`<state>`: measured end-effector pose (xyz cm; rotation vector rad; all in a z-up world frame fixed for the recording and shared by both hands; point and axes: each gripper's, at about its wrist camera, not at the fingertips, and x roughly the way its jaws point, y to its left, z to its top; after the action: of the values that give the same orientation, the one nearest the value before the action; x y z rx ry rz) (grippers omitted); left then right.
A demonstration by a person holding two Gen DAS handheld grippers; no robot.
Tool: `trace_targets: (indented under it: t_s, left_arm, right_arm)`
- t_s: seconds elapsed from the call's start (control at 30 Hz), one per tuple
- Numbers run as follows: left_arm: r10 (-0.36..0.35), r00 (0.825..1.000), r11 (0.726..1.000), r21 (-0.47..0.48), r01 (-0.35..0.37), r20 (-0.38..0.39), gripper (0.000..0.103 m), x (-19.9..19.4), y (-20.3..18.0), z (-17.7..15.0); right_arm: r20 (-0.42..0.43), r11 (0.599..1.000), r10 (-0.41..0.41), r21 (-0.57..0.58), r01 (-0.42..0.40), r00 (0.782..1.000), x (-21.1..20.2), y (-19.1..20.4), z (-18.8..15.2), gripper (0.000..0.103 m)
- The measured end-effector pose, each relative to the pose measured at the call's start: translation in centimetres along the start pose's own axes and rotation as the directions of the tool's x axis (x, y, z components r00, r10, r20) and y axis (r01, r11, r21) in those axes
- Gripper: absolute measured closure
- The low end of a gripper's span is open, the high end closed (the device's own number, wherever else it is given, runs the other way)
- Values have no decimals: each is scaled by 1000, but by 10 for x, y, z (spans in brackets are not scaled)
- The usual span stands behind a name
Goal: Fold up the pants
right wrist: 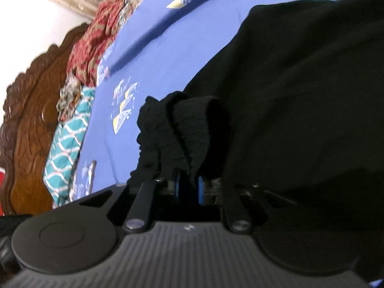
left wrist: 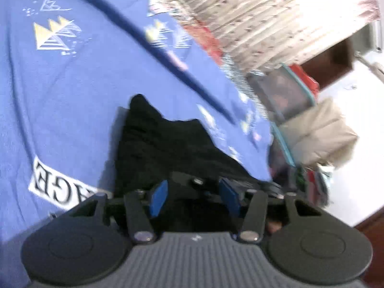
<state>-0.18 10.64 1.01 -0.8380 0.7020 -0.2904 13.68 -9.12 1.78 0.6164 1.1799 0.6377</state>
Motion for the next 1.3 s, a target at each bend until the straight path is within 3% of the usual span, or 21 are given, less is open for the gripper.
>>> trace_targets:
  t_s: [0.07, 0.13, 0.17, 0.2, 0.3, 0.53, 0.7, 0.77, 0.83, 0.9, 1.0, 1.07, 1.13, 1.17, 1.2, 1.23, 1.3]
  left_arm:
    - [45, 998, 999, 0, -45, -36, 65, 17, 6, 1]
    - [80, 995, 997, 8, -79, -56, 65, 29, 5, -3]
    - [89, 994, 996, 17, -89, -56, 65, 30, 6, -2]
    - [91, 995, 996, 26, -90, -51, 65, 31, 6, -3]
    - [85, 995, 996, 25, -84, -45, 63, 27, 9, -6]
    - [60, 997, 998, -10, -61, -49, 63, 24, 19, 0]
    - [33, 999, 998, -49, -35, -41, 61, 20, 30, 1]
    - [20, 999, 997, -71, -22, -38, 61, 17, 36, 1]
    - [8, 999, 996, -85, -11, -35, 61, 16, 41, 1]
    - [5, 1000, 996, -86, -8, -31, 61, 16, 43, 3]
    - [-3, 1000, 996, -91, 1, -30, 61, 17, 46, 3]
    - [-5, 1000, 996, -89, 2, -31, 61, 17, 46, 3]
    - [-7, 1000, 996, -88, 5, -30, 61, 17, 47, 2]
    - [-9, 1000, 996, -91, 6, -29, 61, 16, 47, 2]
    - [-8, 1000, 996, -93, 5, -26, 61, 15, 48, 2]
    - [-2, 1000, 995, -95, 0, -24, 61, 14, 48, 1]
    - [-1, 1000, 995, -103, -1, -21, 60, 10, 48, 2]
  right_arm:
    - [16, 1000, -3, -3, 3, 1000, -5, 6, 0, 76]
    - [34, 999, -17, -37, 19, 999, -14, 13, 0, 62]
    - [62, 998, -19, -58, 23, 998, -22, 15, -2, 50]
    - [98, 997, -13, -73, 20, 995, -29, 16, -4, 40]
    - [184, 998, 22, -62, -10, 983, -45, 7, -11, 24]
    - [128, 998, 41, 33, -46, 991, -19, -5, -13, 23]
    - [85, 999, 30, -24, -28, 996, -4, 11, -13, 22]
    - [64, 999, 41, -23, -39, 997, -1, 12, -13, 24]
    - [42, 997, 65, -32, -64, 997, -3, 12, -14, 34]
    - [48, 996, 57, -71, -53, 997, -6, 18, -15, 37]
    - [63, 996, 49, -79, -44, 997, -4, 16, -16, 32]
    - [59, 999, 44, -32, -42, 997, 2, 9, -18, 26]
    - [57, 998, 55, 6, -55, 997, 7, 5, -20, 25]
    - [56, 998, 57, 6, -58, 997, 7, 7, -20, 30]
    - [47, 998, 55, 0, -55, 997, 8, 9, -19, 54]
    - [25, 998, 60, -8, -60, 998, 9, 12, -18, 68]
    - [27, 998, 62, -30, -61, 998, 6, 20, -18, 78]
